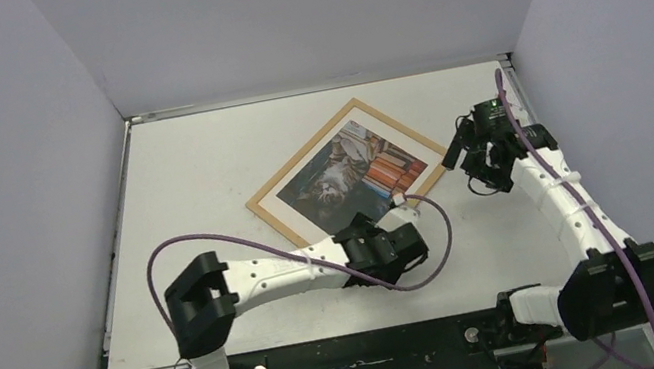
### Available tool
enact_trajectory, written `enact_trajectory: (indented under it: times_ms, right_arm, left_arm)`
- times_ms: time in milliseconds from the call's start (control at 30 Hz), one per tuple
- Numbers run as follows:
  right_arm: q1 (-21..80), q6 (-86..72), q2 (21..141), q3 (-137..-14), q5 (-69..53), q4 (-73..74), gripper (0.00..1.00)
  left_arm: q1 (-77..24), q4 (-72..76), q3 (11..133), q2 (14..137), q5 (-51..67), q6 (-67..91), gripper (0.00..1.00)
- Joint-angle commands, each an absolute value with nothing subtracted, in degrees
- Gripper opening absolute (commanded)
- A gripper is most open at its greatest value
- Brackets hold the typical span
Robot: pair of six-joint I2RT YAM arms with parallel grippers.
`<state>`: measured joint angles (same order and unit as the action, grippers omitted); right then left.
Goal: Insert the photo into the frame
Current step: Turn over the photo frame at the center of the board, then adjust the photo frame at the center of the board.
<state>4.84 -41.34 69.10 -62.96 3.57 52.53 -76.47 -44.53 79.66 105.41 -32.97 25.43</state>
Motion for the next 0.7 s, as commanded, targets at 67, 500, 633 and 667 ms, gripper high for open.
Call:
enact_trajectory:
  times_ms: [67,500,633,667]
  right_arm:
    - [3.2,-35.7,81.0,-67.5,5.3,36.5,0.91]
    - [-1.7,-22.5,113.5,-88.2,-14.2,29.0,0.93]
    - [-1.7,-21.0,117.5,-90.5,-15.5,29.2,0.93]
    - [-1.8,-20.6,117.8,-90.4,-15.9,29.0,0.93]
  left_arm:
    - [-65.9,-50.2,72.7,91.1,-29.7,43.1,0.82]
    - [-36.2,-33.1,46.5,71.5,-2.1,50.0,0.83]
    - [-31.9,-29.6,44.7,73.9,2.6,50.6,0.83]
    - [-30.9,-28.8,44.7,74.7,3.6,50.5,0.83]
